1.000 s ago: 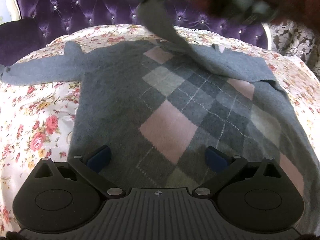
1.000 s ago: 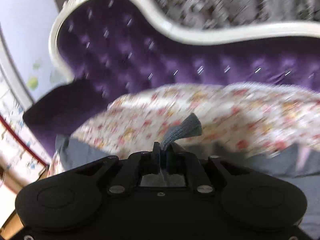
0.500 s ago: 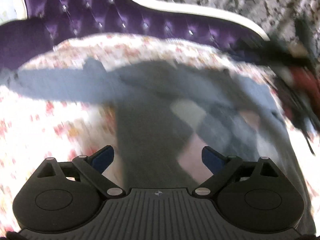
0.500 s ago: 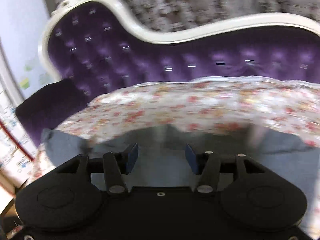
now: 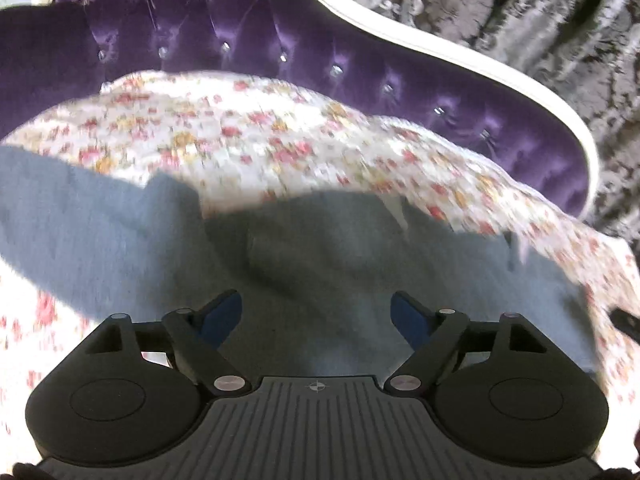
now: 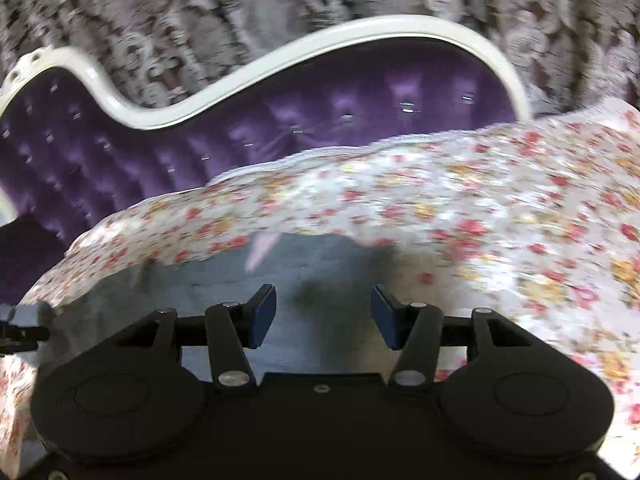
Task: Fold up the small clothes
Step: 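Lift the held sleeve with the right tool and lay it across the sweater body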
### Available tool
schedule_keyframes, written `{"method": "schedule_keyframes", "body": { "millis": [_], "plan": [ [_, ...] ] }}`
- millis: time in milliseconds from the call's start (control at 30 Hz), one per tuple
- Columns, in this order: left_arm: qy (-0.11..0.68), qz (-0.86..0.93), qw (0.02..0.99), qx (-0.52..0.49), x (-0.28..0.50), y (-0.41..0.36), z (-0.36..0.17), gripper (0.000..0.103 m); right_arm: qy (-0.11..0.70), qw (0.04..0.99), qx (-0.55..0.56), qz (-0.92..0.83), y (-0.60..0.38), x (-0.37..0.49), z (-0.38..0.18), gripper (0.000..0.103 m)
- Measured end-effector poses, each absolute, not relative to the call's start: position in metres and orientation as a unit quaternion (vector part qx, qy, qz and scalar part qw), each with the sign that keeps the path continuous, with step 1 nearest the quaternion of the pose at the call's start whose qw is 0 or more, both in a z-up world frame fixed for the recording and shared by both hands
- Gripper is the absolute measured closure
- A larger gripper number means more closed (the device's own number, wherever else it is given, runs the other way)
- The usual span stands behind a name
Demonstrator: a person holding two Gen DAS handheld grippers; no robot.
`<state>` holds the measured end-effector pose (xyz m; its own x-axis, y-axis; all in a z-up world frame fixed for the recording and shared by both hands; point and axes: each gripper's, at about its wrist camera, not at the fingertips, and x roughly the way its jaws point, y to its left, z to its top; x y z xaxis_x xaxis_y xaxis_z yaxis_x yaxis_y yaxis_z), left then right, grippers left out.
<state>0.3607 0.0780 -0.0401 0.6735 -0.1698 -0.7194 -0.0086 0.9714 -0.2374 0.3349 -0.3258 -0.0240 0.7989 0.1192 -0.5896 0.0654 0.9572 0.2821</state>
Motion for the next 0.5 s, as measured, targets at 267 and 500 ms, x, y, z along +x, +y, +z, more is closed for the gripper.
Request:
{"method": "schedule_keyframes", "body": {
  "millis": [267,500],
  "plan": [
    [0.431,-0.016,0.893,-0.131,0.402,0.079,-0.067,0.088,0.332,0.93,0.156,-0.001,-0.347,0.338,-0.044,0.043],
    [0.431,-0.04,0.896,-0.101,0.376,0.07,-0.055,0.091,0.358,0.916,0.182,0.017,-0.341,0.36,-0.063,0.047]
  ]
}}
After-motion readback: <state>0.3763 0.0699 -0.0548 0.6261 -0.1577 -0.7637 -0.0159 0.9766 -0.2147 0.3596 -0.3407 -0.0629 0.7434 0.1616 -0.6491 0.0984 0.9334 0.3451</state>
